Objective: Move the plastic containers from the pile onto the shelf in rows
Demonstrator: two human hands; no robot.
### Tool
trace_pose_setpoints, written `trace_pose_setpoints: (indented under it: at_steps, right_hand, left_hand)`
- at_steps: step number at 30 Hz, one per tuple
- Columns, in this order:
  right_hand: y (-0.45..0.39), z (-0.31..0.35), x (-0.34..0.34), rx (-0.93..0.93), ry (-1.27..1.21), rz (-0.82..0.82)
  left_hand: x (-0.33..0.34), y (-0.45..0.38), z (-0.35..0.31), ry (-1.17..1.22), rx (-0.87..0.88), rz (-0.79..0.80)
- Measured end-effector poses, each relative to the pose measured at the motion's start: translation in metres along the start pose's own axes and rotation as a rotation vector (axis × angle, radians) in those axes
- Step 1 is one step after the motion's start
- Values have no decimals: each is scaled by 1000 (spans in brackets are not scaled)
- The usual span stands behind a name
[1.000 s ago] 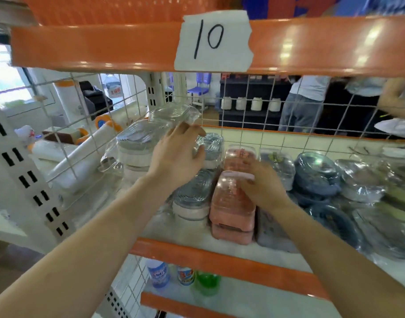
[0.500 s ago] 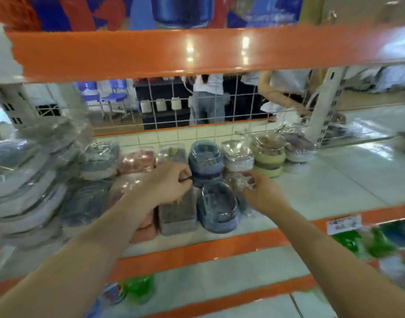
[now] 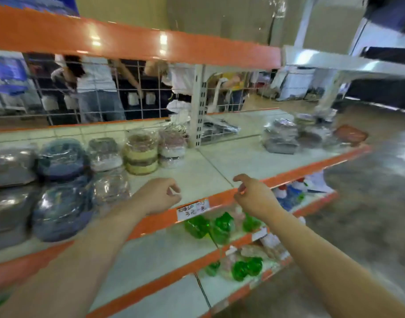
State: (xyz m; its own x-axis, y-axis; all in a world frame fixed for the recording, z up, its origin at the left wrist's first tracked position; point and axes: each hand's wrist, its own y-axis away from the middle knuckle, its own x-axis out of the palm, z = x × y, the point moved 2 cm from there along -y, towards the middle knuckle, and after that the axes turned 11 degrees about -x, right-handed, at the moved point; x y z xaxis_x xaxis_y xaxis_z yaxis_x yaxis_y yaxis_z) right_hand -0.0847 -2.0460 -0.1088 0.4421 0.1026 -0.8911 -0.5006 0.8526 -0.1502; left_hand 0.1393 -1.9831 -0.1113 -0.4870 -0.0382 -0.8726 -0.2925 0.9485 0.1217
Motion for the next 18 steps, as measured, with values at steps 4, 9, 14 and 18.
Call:
trace_pose_setpoints:
  at_steps: [4, 9, 14, 18]
  right_hand:
    - [24, -57, -32, 77, -14, -60]
    - [38, -121, -56, 213, -42, -139]
    - [29, -171, -71, 275, -34, -178]
    - [3, -216, -86, 325, -15, -196]
  left_hand:
    - [36, -16, -59, 91, 48, 76]
    - [70, -35, -123, 69, 134, 166]
    - [93, -71, -173, 26, 200, 177]
    - [105, -114, -216, 59, 233, 192]
